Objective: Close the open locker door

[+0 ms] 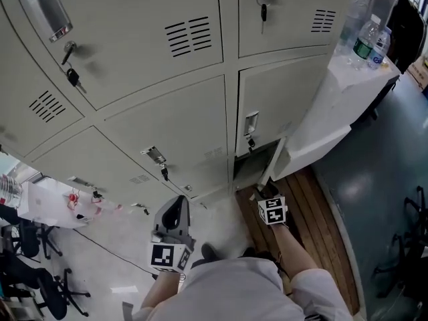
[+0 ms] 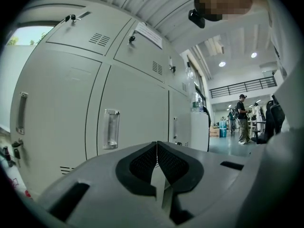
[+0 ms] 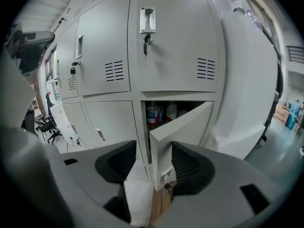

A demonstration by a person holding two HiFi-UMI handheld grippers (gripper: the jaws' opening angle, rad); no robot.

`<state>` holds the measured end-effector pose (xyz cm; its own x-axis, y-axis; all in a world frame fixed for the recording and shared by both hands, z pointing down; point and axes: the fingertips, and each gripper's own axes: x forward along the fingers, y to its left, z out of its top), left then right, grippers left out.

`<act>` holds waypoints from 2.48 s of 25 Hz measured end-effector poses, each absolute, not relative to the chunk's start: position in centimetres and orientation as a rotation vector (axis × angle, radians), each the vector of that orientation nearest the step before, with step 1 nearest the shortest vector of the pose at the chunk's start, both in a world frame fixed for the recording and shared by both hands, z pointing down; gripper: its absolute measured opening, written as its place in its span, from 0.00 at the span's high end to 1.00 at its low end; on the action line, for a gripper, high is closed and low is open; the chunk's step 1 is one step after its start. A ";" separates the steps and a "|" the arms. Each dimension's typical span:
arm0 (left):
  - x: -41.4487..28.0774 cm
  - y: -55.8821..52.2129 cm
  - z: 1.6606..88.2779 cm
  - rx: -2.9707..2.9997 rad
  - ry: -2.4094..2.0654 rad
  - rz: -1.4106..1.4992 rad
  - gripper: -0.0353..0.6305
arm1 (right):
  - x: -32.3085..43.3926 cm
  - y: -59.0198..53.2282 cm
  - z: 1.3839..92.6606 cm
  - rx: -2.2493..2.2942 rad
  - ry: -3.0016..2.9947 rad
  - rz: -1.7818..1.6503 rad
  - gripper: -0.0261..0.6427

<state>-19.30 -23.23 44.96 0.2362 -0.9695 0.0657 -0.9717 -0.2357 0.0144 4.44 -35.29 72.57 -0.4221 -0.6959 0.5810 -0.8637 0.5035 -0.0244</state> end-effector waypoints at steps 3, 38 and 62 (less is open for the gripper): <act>-20.1 -23.2 45.0 2.421 -1.925 0.073 0.93 | 3.3 -35.9 72.6 1.260 -2.252 0.439 0.63; -27.9 -23.6 47.2 2.272 -2.047 0.150 0.93 | -8.5 -44.1 72.5 1.113 -2.321 0.380 0.63; -26.2 -24.0 46.0 2.324 -1.998 0.114 0.93 | -6.6 -42.0 68.9 1.173 -2.374 0.406 0.63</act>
<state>-26.18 -23.98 45.98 0.1495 -0.9831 0.1052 -0.9887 -0.1495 0.0083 -6.60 -41.97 68.93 -0.5318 -0.6675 0.5212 -0.8028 0.5933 -0.0594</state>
